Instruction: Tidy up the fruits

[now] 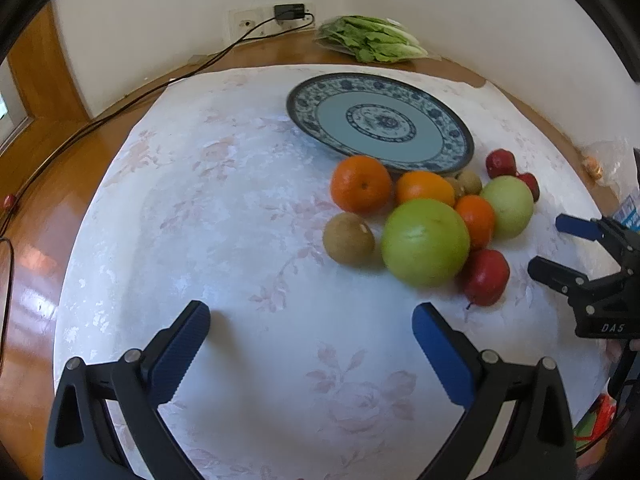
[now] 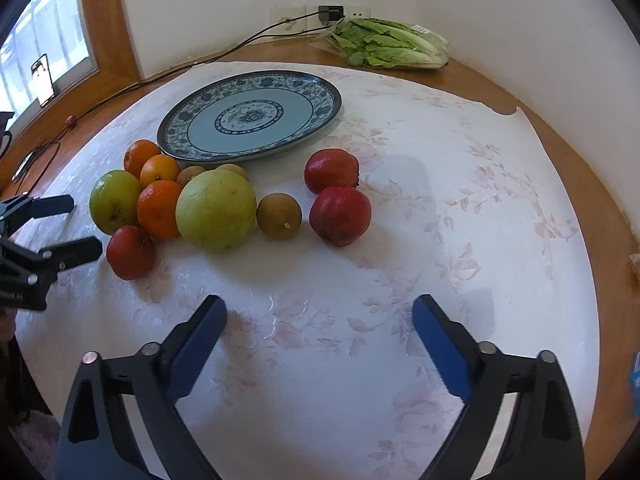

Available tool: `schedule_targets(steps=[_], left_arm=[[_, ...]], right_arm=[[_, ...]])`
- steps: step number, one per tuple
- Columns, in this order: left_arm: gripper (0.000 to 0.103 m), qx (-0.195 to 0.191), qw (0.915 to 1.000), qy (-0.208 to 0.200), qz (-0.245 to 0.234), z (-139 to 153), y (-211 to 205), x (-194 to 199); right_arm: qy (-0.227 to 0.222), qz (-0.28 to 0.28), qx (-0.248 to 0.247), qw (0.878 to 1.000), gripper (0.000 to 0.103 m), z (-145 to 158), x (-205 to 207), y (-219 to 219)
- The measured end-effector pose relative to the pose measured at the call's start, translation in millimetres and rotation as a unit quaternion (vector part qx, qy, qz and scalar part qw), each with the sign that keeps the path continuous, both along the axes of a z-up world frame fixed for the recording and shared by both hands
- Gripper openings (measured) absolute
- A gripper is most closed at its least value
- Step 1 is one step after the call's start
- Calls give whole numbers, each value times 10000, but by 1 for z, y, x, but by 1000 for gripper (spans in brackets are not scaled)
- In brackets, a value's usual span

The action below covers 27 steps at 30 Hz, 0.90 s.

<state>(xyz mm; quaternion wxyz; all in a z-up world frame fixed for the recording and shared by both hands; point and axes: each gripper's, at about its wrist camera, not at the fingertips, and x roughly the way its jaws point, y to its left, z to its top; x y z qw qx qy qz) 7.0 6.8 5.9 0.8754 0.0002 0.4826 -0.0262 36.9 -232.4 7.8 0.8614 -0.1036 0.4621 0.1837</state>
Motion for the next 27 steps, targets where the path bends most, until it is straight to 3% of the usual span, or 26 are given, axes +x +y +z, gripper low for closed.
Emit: schedule_targets(steps=[7,10,17,27], left_arm=[[97,-138,9995,-184,197,11,11,5],[92,31,9994,-257,228,13,11,7],[77,132,9992,-350,160,15,8,15],[70,119,9986,-511,82,16,2,23]], right_arm=[[82,44,8,10000,77,4,7,-6],[112,7,121,9999,72,7,13,-8],[93,65,205,9997,67,11,21,-8],[109,193,185,9996,59,10,32,-4]])
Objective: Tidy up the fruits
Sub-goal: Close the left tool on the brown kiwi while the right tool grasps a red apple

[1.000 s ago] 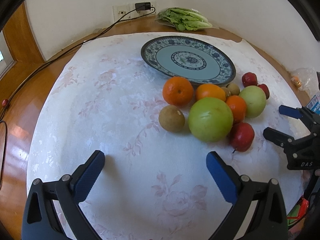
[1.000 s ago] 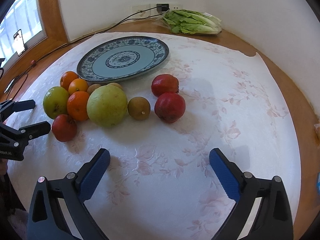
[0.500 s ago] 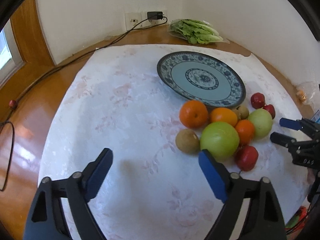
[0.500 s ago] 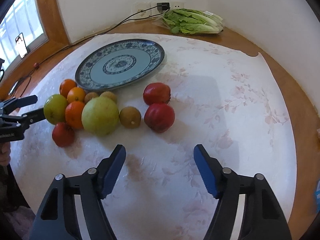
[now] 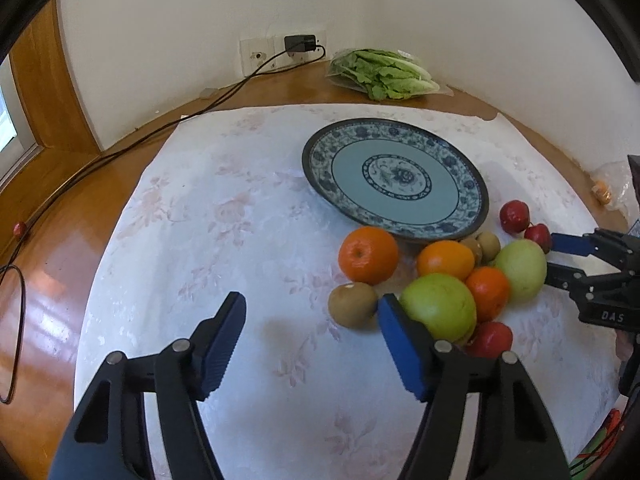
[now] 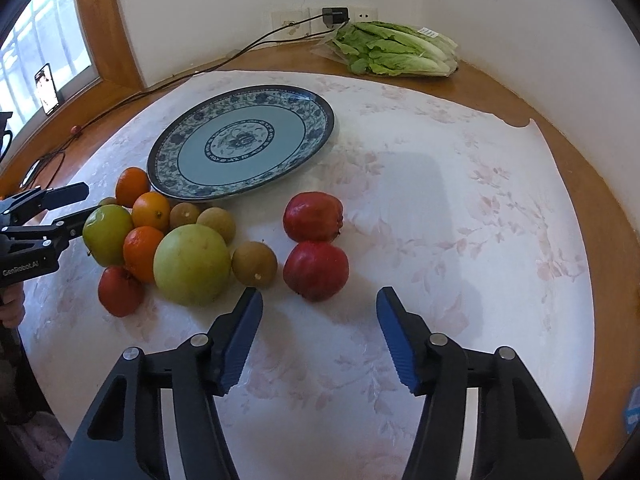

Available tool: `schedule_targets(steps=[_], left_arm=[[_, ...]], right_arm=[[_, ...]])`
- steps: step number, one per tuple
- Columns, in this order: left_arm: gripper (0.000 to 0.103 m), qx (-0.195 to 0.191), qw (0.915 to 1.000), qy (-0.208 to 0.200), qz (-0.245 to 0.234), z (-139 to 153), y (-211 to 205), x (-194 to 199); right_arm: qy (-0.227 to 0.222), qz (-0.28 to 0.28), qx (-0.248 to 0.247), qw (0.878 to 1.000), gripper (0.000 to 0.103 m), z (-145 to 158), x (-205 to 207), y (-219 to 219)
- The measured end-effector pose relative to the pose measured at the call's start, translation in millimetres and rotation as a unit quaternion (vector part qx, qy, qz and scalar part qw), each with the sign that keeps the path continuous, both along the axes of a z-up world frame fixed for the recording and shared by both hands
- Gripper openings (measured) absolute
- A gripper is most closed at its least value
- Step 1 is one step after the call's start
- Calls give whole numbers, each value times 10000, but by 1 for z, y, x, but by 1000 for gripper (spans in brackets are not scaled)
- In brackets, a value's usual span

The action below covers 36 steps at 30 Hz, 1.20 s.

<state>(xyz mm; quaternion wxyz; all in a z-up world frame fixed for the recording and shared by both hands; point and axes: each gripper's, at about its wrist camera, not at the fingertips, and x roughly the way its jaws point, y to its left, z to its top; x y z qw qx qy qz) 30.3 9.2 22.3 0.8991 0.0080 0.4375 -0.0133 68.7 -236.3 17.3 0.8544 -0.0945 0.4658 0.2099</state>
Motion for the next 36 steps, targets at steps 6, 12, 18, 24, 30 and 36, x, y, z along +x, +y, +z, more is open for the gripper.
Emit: schedule_targets(steps=[6,12,18,24,30,36], left_arm=[[53,-187,9997,-45,-168,-2,-2,-4],[41,-266,9993,-96,-261,1,-4,-4],[41,-371,9992,43,-117,-7,-4,3],[35,-297,9994,76,-165,-12,-6,2],[34,-192,9997,46,-159,-13,-9,1],[33,-98,9998,46,-149,-13,-12,1]], right_arm=[[-19,92,35,10000,54,-1,3,4],[-62,114,23,9999,53,-2,4,5],[-106,123,3,9999,53,-3,5,7],[-184,139,-15,9997,53,-3,5,7],[-237,146,-33,9996,53,-3,4,7],[-324,128,-10,9994,52,-4,3,7]])
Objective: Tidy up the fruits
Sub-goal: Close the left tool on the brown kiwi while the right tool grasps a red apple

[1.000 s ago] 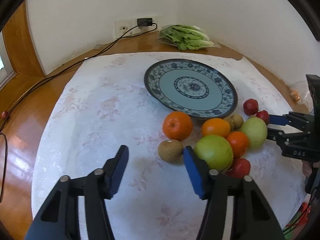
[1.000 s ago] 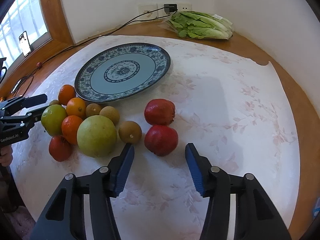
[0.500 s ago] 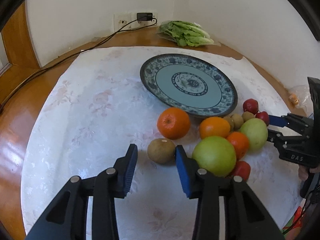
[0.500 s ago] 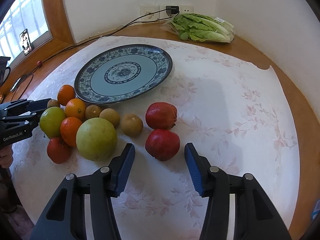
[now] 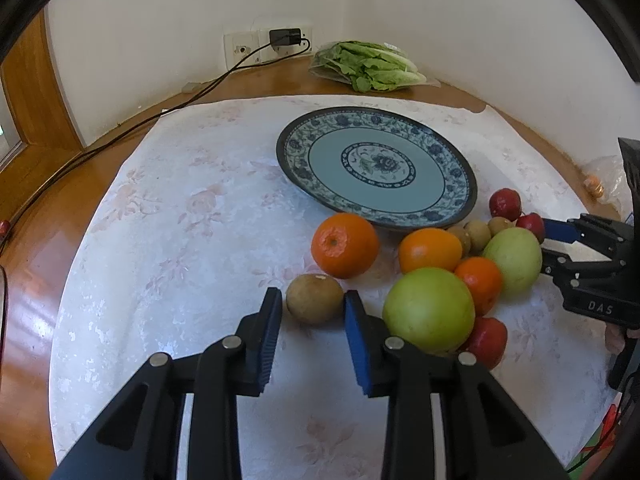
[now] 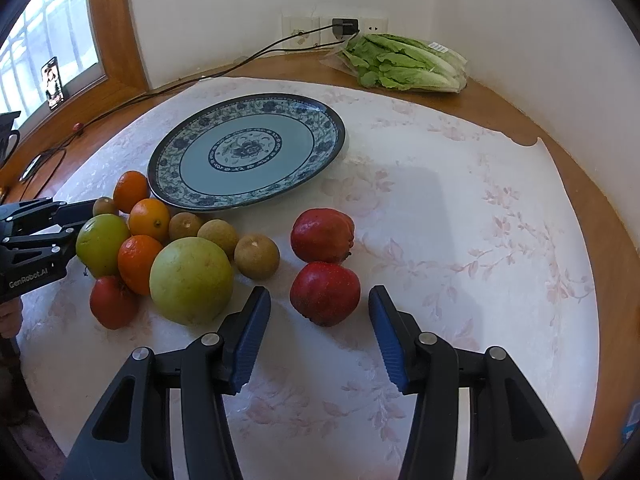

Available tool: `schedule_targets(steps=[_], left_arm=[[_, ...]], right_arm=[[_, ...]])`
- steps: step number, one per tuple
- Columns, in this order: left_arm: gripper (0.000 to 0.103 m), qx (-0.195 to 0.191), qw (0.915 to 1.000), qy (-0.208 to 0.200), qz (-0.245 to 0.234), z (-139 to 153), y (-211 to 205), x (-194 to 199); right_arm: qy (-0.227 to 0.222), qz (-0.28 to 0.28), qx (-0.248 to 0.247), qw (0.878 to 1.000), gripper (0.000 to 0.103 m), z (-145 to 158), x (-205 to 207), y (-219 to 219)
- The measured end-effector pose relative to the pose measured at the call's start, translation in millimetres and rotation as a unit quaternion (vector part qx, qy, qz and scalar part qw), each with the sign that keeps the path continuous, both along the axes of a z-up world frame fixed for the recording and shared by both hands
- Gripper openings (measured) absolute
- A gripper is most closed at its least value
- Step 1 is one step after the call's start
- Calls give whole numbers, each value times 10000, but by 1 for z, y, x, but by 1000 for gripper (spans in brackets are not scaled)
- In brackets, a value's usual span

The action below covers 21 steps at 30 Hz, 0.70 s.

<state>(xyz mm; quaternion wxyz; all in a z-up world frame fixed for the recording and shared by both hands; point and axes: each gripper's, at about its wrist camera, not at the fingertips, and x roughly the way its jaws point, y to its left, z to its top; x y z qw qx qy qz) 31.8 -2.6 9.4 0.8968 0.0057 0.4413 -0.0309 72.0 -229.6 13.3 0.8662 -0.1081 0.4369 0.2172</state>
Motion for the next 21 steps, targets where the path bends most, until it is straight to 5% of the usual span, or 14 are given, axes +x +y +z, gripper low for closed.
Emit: schedule_targets(steps=[7,21], left_arm=[[33,14,10000,-38,-59,0,1,0],[29,-117,9997,13,-219,5,0,-1]], right_arm=[[-39,-195,10,9998,34,1,4,-1],[81,-475,70,9988,34,6,2,-9]])
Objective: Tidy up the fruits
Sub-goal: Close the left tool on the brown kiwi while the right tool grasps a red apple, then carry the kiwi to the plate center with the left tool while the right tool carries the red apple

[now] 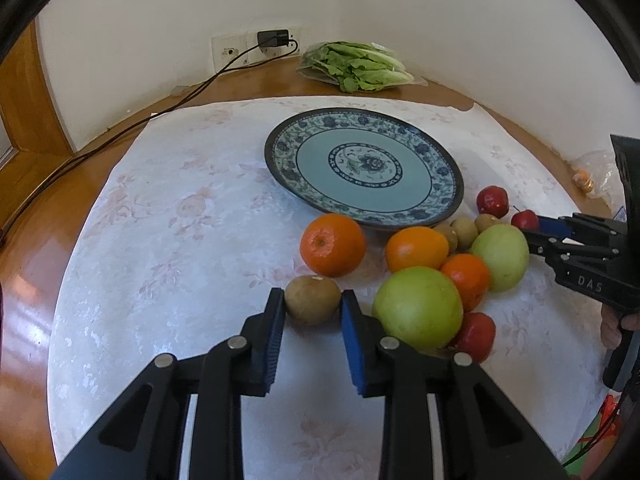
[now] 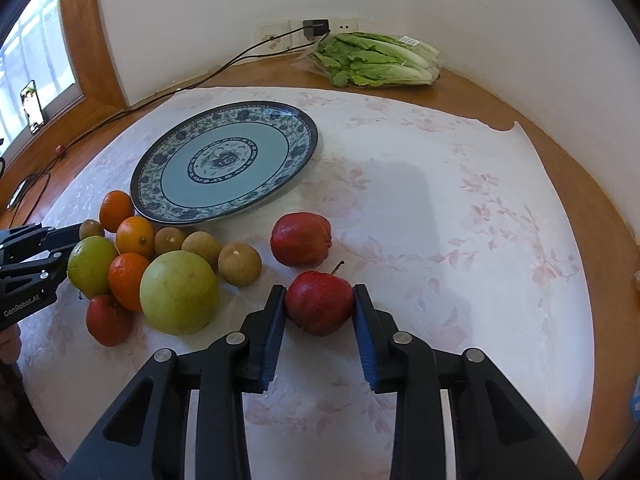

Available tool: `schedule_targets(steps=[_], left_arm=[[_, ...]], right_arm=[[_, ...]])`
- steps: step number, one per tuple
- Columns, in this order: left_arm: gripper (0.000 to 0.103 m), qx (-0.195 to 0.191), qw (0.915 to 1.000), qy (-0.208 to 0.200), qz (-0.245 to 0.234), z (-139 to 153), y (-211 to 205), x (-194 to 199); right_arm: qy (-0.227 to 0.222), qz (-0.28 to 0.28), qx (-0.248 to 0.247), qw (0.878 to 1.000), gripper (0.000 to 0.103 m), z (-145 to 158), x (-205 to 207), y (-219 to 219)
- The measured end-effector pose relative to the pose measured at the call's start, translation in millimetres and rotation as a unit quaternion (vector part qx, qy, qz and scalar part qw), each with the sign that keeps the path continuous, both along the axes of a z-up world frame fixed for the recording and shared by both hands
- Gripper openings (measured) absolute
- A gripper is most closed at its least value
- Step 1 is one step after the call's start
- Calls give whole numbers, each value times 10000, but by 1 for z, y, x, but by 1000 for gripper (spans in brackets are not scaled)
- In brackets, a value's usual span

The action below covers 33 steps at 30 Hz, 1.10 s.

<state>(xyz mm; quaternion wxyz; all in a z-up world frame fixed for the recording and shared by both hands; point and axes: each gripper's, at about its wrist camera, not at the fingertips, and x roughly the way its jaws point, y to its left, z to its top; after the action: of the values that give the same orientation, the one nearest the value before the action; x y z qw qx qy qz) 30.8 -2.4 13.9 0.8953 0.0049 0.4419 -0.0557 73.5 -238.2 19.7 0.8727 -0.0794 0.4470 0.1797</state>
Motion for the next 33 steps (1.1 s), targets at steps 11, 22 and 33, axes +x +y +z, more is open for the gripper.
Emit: schedule_targets(steps=[11,22,33], left_arm=[[29,-171,9996,-161,-170,30,-3,-5],[29,-230,9990,-242,-290,51,-10,5],[29,-220,9984,-314,-413,69,-20,32]], right_arm=[[-132,189,165,9996,34,27,-7,4],[-154,495,333,9981,34,42,-2,15],[-108,741,349,9966,34,53,17,26]])
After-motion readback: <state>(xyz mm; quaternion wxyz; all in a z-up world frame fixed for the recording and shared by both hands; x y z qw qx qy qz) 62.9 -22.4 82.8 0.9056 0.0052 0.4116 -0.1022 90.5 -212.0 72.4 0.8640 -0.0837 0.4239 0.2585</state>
